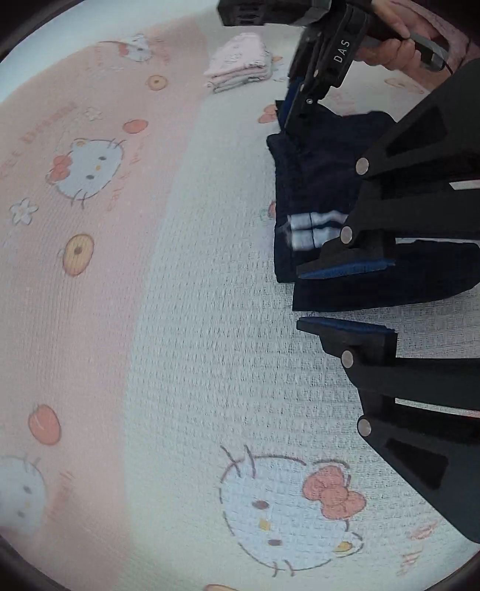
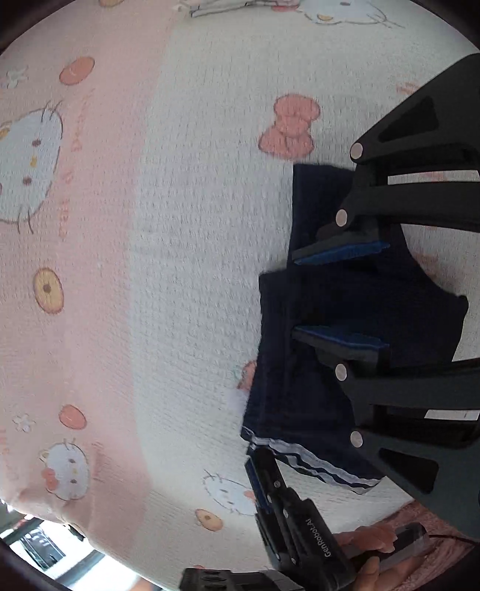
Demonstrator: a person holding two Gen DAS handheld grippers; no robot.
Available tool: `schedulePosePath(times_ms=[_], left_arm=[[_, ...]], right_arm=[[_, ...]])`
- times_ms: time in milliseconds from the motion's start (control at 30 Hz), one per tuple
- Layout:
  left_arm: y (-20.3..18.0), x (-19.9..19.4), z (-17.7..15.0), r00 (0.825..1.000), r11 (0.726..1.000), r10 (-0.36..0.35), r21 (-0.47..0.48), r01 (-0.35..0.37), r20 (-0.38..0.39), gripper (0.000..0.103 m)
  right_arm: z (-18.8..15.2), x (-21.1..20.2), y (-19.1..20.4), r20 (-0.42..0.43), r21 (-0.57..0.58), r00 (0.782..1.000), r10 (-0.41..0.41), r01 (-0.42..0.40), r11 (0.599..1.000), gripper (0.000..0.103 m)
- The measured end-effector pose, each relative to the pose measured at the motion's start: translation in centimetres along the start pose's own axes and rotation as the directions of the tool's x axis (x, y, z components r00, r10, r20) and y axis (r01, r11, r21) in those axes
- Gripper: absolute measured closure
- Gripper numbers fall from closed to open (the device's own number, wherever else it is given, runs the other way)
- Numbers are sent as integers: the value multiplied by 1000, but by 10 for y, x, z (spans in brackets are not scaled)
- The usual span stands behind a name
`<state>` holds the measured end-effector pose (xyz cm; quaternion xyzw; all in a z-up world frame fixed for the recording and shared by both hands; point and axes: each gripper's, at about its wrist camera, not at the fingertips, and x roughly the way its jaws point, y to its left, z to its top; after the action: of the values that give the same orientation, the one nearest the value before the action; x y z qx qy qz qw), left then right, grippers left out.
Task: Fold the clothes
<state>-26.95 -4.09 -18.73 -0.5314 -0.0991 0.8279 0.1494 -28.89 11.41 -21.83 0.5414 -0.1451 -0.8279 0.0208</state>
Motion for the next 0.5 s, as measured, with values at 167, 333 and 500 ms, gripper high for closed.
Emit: schedulePosePath(times_ms=[167, 333, 500], left_arm=[[-36, -3, -7, 999, 990, -23, 142, 17, 39, 80], [-25, 9, -3, 996, 992, 81, 105, -75, -48, 77], [-18, -43, -15, 985, 988, 151, 34, -148, -83, 76]], right_arm=[[-7, -11, 4, 0, -26, 1000, 15, -15, 1000, 67], [-19, 4, 15, -46, -98, 996, -73, 69, 993, 67], [-32, -34, -7, -5, 35, 999, 32, -31, 999, 66]])
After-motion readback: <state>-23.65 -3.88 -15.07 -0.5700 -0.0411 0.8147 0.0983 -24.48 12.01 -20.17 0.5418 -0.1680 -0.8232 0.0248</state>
